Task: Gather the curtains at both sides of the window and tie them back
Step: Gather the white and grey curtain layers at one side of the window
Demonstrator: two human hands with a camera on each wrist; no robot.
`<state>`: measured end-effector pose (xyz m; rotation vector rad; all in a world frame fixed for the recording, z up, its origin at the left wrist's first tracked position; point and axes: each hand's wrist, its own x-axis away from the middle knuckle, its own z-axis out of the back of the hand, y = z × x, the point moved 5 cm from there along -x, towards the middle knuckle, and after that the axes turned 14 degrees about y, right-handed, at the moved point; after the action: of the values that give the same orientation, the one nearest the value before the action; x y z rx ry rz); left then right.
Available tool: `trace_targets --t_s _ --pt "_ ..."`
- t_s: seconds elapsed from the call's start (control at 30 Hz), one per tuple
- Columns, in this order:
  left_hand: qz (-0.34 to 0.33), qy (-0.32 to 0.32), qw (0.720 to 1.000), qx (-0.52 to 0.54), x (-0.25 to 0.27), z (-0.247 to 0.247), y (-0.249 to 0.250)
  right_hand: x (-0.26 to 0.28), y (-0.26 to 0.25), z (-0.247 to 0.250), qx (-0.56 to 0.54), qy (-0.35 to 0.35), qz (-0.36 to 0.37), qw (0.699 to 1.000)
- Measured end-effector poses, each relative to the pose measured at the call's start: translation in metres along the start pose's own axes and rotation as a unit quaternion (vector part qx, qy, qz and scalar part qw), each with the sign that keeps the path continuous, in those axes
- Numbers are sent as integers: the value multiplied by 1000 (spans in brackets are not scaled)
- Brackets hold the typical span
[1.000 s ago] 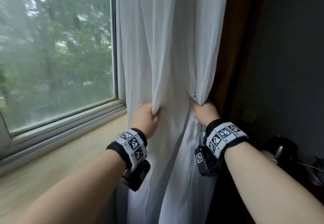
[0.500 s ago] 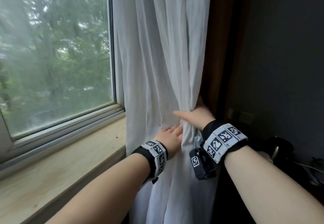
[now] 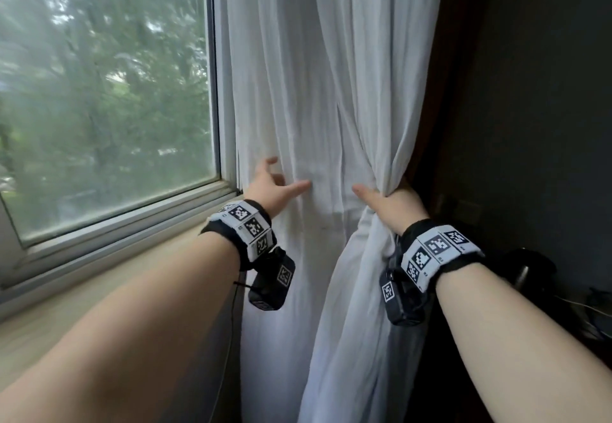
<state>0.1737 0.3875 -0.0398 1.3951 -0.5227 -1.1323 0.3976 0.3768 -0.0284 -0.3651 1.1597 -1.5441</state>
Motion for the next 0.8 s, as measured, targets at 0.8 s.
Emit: trace_targets --t_s 0.8 --pt "-297 -256 847 -359 101 -59 3 31 -14 -13 -84 -83 -62 991"
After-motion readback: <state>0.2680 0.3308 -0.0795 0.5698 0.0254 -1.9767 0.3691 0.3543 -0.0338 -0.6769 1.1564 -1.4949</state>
